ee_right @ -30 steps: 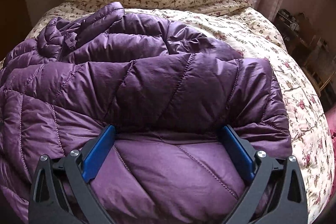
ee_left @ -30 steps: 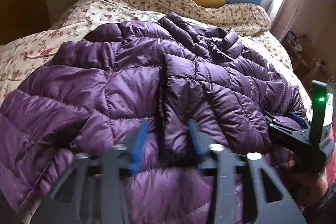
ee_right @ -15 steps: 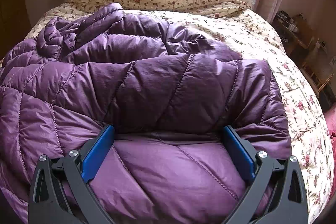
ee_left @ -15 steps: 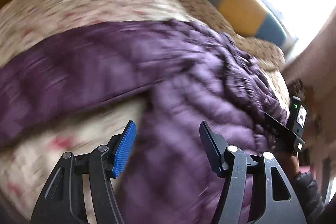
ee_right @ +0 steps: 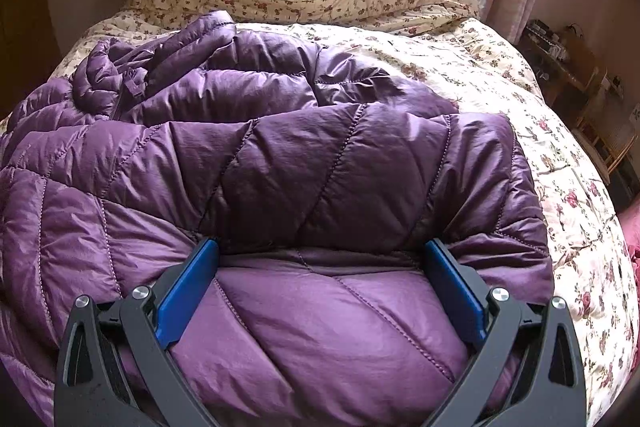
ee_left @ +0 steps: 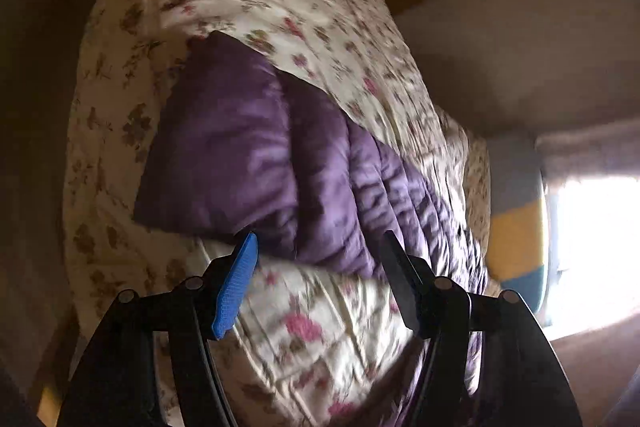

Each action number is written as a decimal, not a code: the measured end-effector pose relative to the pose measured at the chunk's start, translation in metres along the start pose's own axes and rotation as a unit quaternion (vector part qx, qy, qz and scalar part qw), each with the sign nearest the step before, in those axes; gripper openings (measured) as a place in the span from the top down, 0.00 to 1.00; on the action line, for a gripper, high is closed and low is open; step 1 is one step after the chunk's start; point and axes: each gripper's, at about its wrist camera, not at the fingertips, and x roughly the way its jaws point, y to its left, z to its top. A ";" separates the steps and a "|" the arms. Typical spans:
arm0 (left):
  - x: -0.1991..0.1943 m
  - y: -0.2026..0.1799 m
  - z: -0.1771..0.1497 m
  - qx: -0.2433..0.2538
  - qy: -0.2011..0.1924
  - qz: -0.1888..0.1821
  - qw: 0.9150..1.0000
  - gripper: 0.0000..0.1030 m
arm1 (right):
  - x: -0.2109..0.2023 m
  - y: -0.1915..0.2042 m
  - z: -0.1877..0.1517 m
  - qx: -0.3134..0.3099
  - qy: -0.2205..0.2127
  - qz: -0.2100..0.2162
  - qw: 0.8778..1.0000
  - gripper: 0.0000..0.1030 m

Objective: Fold large clothes

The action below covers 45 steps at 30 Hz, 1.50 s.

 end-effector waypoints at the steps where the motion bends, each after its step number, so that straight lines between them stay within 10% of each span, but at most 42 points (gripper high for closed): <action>1: 0.002 0.003 0.003 -0.011 0.000 0.001 1.000 0.40 | 0.000 0.000 0.000 0.000 0.000 0.000 1.000 0.02; 5: 0.015 0.006 0.022 -0.015 -0.003 0.020 1.000 0.81 | -0.001 0.000 -0.002 -0.001 0.000 0.000 1.000 0.02; 19: 0.044 -0.123 0.022 0.210 -0.032 0.002 0.977 0.93 | -0.001 -0.002 -0.001 0.000 0.000 0.001 1.000 0.02; 33: 0.152 -0.294 -0.119 0.399 0.103 -0.109 0.904 0.94 | -0.001 -0.002 -0.001 0.002 -0.001 0.004 1.000 0.02; 45: 0.214 -0.348 -0.232 0.464 0.222 -0.168 0.841 0.94 | 0.000 -0.005 -0.002 0.003 -0.001 0.006 1.000 0.02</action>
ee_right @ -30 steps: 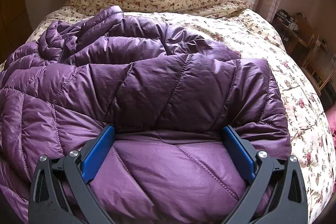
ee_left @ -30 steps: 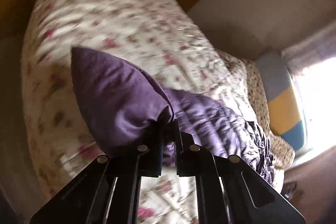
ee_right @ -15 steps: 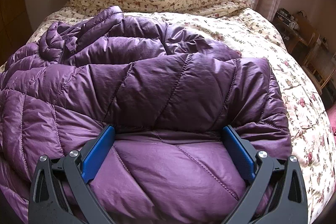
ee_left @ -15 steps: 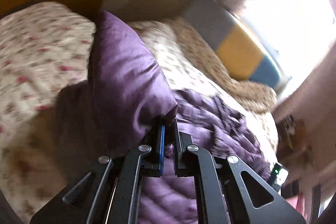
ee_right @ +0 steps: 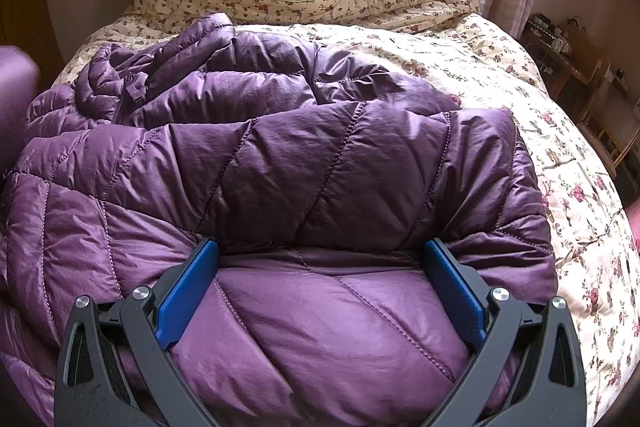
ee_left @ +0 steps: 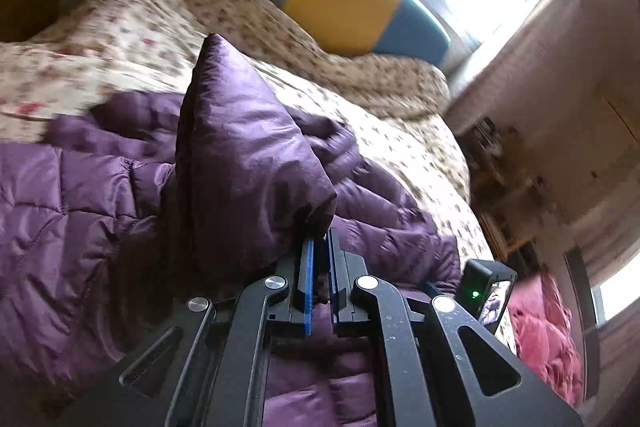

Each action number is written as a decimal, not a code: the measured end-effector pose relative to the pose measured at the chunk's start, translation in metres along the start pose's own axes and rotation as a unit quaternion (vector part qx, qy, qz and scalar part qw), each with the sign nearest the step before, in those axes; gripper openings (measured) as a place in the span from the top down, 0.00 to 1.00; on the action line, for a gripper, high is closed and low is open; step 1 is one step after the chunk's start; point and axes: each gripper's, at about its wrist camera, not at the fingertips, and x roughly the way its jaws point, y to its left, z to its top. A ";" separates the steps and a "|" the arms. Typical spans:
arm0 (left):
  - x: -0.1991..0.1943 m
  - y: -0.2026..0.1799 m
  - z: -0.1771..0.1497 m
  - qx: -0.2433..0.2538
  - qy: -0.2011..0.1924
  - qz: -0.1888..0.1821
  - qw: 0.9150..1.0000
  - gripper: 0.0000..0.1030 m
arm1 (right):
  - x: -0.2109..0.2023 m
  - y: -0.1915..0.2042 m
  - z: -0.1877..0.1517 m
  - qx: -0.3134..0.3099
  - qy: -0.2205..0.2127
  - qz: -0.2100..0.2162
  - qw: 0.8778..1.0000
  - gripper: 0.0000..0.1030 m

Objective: Fold large clothes

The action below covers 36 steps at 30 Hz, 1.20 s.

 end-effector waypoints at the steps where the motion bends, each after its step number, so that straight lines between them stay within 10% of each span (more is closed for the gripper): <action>1: 0.010 -0.004 -0.002 0.003 0.011 -0.013 1.000 0.94 | 0.000 0.000 0.000 0.000 0.000 0.000 1.000 0.02; 6: 0.029 -0.009 -0.010 0.004 0.045 -0.029 0.999 0.86 | 0.000 -0.001 -0.001 0.000 0.000 0.000 1.000 0.02; 11: 0.029 -0.015 -0.016 0.010 0.046 -0.054 0.997 0.52 | 0.000 -0.001 0.000 0.000 0.000 0.000 1.000 0.02; 19: -0.019 0.003 -0.034 0.006 0.021 -0.042 0.999 0.52 | -0.004 0.002 0.002 -0.001 -0.001 -0.004 1.000 0.03; 27: -0.062 0.037 -0.060 -0.006 -0.003 0.021 1.000 0.52 | -0.033 -0.008 0.010 0.058 -0.024 0.025 0.998 0.34; 36: -0.082 0.065 -0.087 -0.014 0.006 0.037 0.999 0.52 | -0.058 0.023 0.032 0.084 -0.037 0.101 0.991 0.34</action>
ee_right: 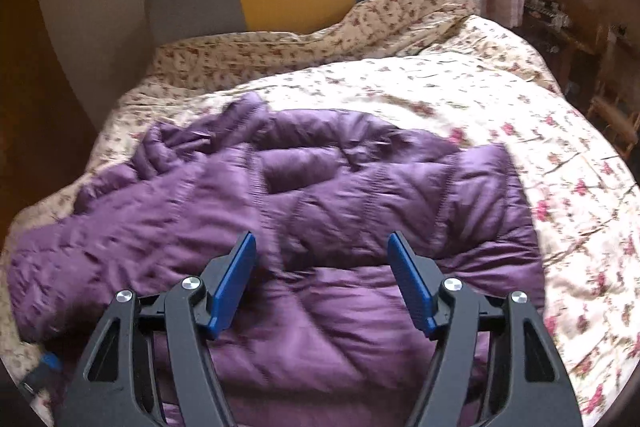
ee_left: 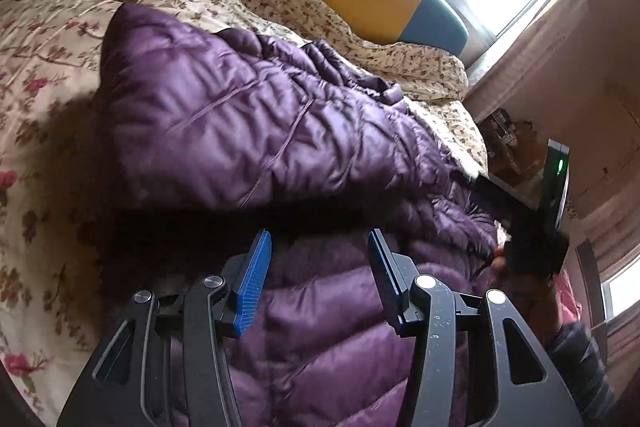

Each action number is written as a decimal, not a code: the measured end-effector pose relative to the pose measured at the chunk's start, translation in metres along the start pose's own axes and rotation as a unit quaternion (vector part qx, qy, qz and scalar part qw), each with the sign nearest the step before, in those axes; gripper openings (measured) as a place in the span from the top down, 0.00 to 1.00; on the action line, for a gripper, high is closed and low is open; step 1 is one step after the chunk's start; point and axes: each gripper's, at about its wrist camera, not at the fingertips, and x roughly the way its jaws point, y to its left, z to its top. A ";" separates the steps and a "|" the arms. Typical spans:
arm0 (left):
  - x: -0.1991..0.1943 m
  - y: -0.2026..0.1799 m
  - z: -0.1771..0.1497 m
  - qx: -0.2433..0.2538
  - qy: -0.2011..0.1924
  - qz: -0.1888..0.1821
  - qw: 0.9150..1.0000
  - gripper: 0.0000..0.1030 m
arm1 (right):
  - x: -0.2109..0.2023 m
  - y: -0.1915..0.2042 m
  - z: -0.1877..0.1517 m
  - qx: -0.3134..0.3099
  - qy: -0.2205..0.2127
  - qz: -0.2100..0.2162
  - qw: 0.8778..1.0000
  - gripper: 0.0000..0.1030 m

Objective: Fold large clothes

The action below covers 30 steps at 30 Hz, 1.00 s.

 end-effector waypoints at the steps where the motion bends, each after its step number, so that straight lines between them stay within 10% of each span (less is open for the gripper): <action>1: 0.000 0.002 -0.001 0.001 0.001 0.003 1.000 0.52 | 0.004 0.009 0.002 0.000 0.008 0.012 1.000 0.34; 3: 0.000 0.010 0.000 -0.006 -0.001 0.010 1.000 0.52 | 0.013 0.021 0.003 -0.007 0.022 0.022 0.999 0.34; 9: 0.001 0.027 0.010 -0.028 -0.019 0.030 0.999 0.52 | 0.033 0.042 0.000 -0.028 0.046 0.013 0.998 0.91; 30: 0.000 0.041 0.019 -0.048 -0.021 0.116 0.992 0.52 | -0.004 -0.030 -0.037 -0.019 0.035 -0.154 0.987 0.96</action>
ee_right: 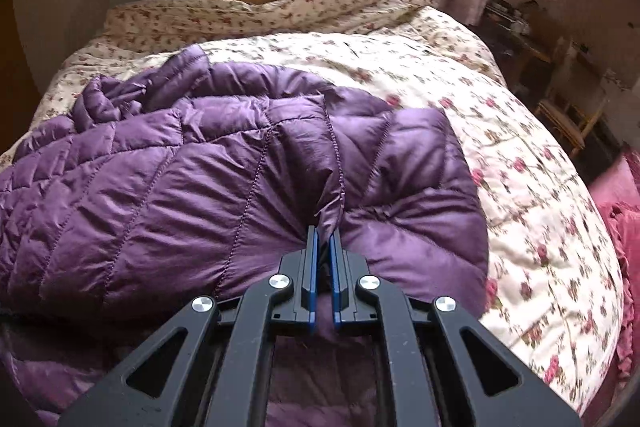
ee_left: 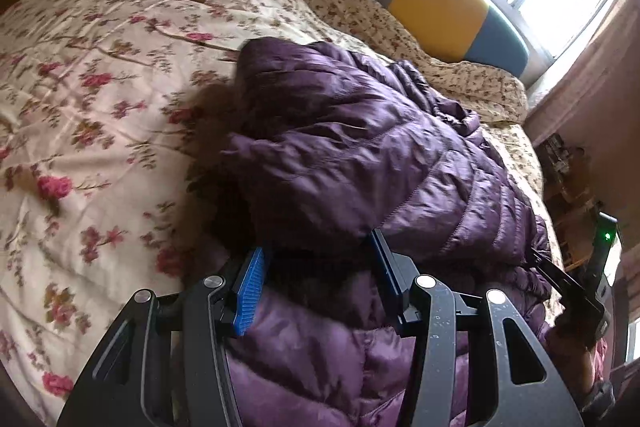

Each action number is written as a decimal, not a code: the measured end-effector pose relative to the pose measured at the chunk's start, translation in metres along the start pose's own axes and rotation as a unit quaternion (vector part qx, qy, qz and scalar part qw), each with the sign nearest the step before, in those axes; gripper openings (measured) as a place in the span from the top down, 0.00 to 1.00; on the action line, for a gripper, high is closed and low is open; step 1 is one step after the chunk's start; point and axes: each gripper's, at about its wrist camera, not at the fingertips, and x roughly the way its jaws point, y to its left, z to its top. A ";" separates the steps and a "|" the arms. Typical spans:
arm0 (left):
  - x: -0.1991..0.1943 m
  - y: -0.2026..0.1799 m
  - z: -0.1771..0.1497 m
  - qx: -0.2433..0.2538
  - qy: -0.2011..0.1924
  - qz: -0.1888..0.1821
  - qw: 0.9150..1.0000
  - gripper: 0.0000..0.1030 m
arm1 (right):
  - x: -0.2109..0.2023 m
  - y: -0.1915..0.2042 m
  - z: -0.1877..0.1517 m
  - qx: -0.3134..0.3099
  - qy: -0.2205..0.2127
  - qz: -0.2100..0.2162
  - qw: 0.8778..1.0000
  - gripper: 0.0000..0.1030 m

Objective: Fold large clothes

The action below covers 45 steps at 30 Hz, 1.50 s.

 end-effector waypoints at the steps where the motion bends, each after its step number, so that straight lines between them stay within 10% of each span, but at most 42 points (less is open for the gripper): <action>1: -0.002 0.001 0.001 -0.002 -0.004 0.006 1.000 0.52 | 0.000 -0.002 -0.003 0.003 0.003 -0.002 1.000 0.96; 10: -0.034 -0.003 0.023 -0.007 -0.068 0.035 0.997 0.52 | -0.009 -0.013 -0.005 0.032 0.013 0.007 0.999 0.90; 13: -0.024 -0.012 0.032 0.006 -0.061 0.031 0.998 0.52 | -0.019 -0.014 -0.002 0.036 -0.005 0.008 0.999 0.55; 45: 0.079 -0.026 0.045 0.100 -0.023 0.065 0.993 0.52 | 0.040 0.041 0.003 -0.053 -0.022 0.062 0.996 0.44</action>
